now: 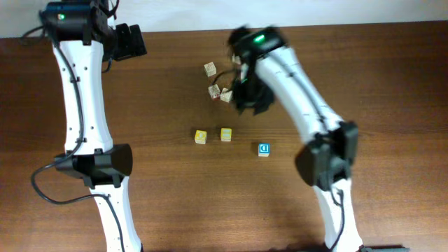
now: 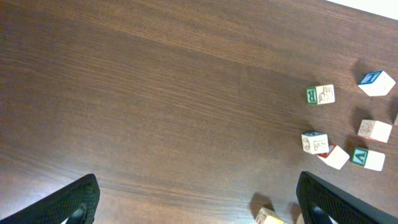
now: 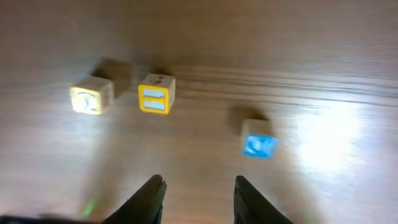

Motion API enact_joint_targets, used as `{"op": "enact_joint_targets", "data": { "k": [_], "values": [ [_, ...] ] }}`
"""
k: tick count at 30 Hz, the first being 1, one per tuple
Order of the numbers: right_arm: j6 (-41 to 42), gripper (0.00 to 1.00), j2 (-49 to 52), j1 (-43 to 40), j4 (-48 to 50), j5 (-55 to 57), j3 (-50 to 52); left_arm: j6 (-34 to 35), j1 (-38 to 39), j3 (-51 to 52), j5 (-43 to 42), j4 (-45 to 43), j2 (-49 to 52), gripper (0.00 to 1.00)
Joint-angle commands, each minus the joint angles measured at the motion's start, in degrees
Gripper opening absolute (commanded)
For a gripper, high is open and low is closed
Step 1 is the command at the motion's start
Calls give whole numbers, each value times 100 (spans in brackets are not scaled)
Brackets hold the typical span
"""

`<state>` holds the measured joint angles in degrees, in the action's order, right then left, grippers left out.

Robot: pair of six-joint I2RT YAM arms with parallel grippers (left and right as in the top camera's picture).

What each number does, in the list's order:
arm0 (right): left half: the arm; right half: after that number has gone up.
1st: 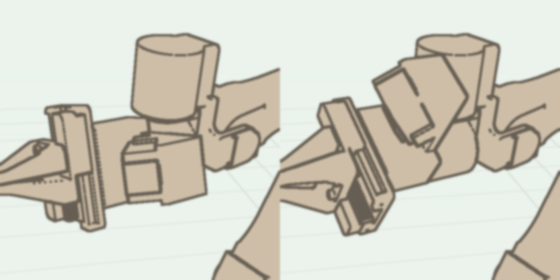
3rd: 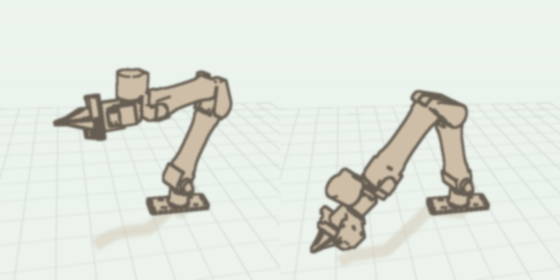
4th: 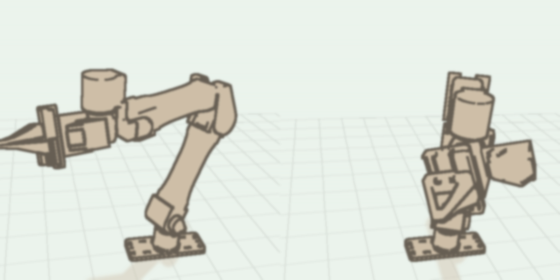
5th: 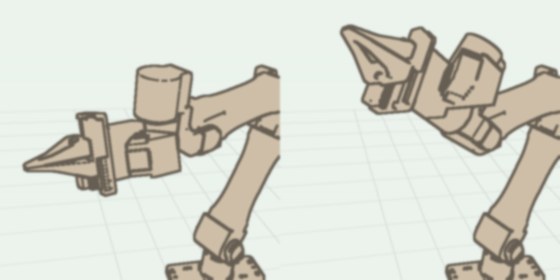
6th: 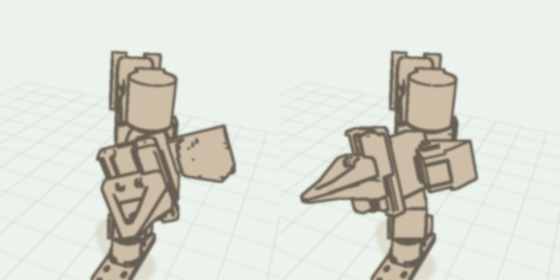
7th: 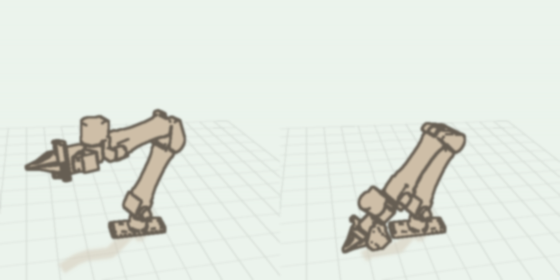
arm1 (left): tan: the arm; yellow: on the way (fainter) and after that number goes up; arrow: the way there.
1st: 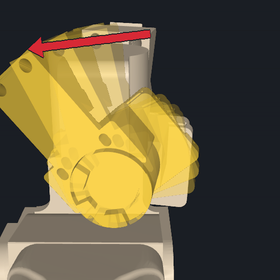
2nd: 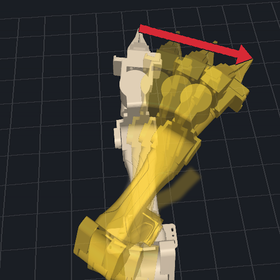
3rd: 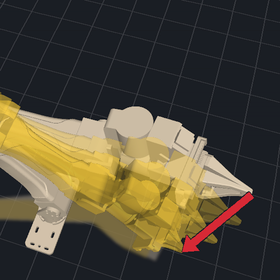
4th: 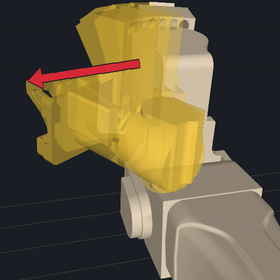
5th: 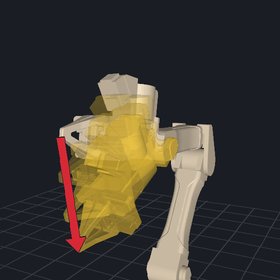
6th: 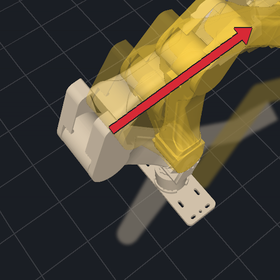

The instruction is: Rotate 3 blocks

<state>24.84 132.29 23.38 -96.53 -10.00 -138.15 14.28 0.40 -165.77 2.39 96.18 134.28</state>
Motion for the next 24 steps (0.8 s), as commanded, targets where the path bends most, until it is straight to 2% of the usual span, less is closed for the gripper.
{"op": "enact_joint_targets", "data": {
  "k": [1,4,11,17,21,24],
  "values": [
    [-413,39,-691,-227,-83,-199,-184,-90,33,-142,-4,52,-254,99],
    [-428,41,-732,-201,-83,-87,9,-90,33,-122,0,52,-251,99],
    [-404,39,-734,-212,61,15,2061,-90,33,-114,0,52,-251,99],
    [-337,39,-734,-13,750,337,3045,-90,33,-114,0,52,-251,99],
    [-295,32,-734,57,1113,337,3530,-90,33,-114,0,52,-251,99],
    [-310,30,-734,57,1408,339,3799,-90,33,-114,0,52,-251,99]
  ]
}}
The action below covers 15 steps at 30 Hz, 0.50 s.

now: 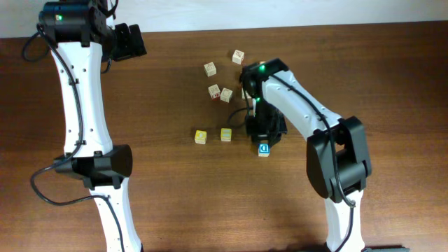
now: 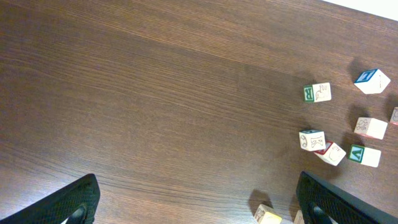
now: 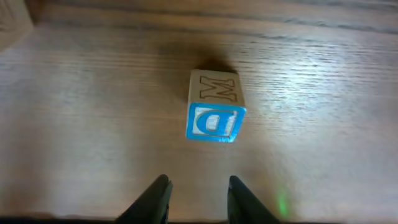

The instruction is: Rotate 3 blocks

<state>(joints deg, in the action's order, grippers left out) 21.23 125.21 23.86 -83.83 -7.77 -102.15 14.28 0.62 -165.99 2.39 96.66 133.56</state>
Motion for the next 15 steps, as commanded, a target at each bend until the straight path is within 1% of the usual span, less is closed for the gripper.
{"op": "enact_joint_targets", "data": {
  "k": [1,5,13,15],
  "values": [
    [13,30,-26,9,227,116,278,-90,11,-92,0,4,-179,99],
    [2,29,-26,13,525,166,564,-90,11,-92,0,4,-179,99],
    [4,31,-26,13,636,380,575,-90,11,-92,0,4,-179,99],
    [22,39,-24,13,643,391,575,-90,11,-92,0,4,-179,99]
  ]
}}
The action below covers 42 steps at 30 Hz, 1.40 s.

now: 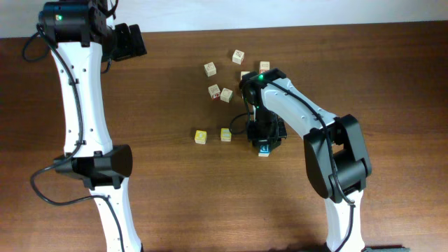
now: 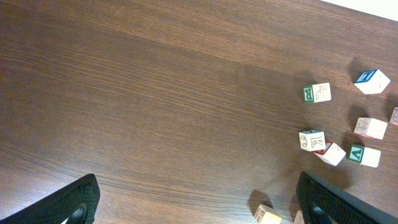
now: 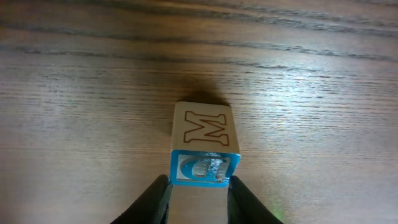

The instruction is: Rotate 3 blocks

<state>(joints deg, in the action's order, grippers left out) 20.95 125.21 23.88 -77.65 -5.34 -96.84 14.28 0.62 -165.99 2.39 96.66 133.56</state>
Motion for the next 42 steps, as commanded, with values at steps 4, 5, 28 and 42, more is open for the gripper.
{"op": "enact_joint_targets", "data": {
  "k": [4,5,28,42],
  "values": [
    [208,49,-24,11,63,125,44,-90,11,-92,0,4,-179,99],
    [234,49,-24,11,68,118,44,-90,11,-92,0,4,-179,99],
    [507,32,-24,15,916,-557,350,-90,11,-92,0,4,-179,99],
    [1110,33,-11,17,2103,-1123,352,-90,11,-92,0,4,-179,99]
  ]
}}
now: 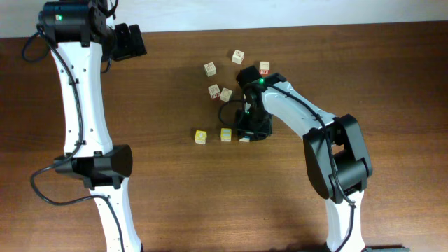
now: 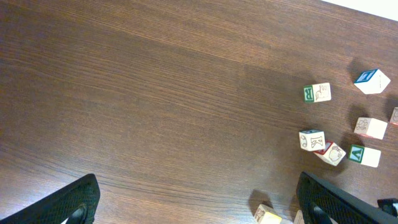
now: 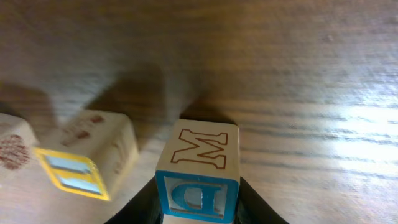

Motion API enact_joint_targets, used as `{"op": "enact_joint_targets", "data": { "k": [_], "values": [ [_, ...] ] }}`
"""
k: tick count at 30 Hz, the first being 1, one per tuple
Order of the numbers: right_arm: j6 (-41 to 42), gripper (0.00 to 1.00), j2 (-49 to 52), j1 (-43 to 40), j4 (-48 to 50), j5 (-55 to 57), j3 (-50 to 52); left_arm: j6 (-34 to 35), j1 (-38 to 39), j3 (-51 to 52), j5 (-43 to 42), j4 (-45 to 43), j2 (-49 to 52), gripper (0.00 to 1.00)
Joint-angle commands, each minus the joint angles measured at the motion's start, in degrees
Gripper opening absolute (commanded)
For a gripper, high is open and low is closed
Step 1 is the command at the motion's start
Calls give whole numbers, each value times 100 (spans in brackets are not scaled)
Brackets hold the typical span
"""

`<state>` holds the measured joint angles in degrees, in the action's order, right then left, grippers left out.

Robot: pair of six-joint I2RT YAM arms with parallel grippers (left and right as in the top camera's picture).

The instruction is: Rotate 3 blocks

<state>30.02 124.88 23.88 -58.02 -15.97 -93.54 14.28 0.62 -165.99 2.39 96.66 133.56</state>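
My right gripper [image 3: 198, 194] is shut on a wooden block [image 3: 200, 163] with an M on its upper side and a blue D on the side facing the camera. In the overhead view that gripper [image 1: 252, 129] hangs just right of a yellow-faced block [image 1: 226, 134]; the same yellow block [image 3: 87, 163] shows to the left of the held block. A second yellow block [image 1: 201, 136] lies further left. My left gripper [image 2: 199, 205] is open high over bare table, far from every block.
Several more letter blocks lie behind the right gripper: one [image 1: 210, 68], one [image 1: 238, 56], one with red [image 1: 264, 67], and a touching pair [image 1: 214, 91] [image 1: 226, 94]. The left wrist view shows a green R block [image 2: 319, 92] and a green V block [image 2: 365, 155].
The right gripper, then standing round the blue D block to the right of the yellow pair, now holds it further left, close beside the nearer yellow block. The left arm has not moved.
The right gripper was open near the back cluster, with the blue D block lying alone at the right. Then it stood over that block, then its fingers flanked it. Now it holds the block next to the yellow blocks. The left gripper stayed open throughout.
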Motion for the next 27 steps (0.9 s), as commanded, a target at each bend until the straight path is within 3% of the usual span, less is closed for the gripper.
{"op": "enact_joint_targets", "data": {
  "k": [1,22,25,27],
  "values": [
    [214,33,24,22,195,-83,22,-90,11,-92,0,4,-179,99],
    [481,34,33,313,256,26,24,-90,11,-92,0,4,-179,99],
    [479,45,33,313,256,9,22,-90,11,-92,0,4,-179,99],
    [481,47,33,313,258,9,22,-90,11,-92,0,4,-179,99]
  ]
}}
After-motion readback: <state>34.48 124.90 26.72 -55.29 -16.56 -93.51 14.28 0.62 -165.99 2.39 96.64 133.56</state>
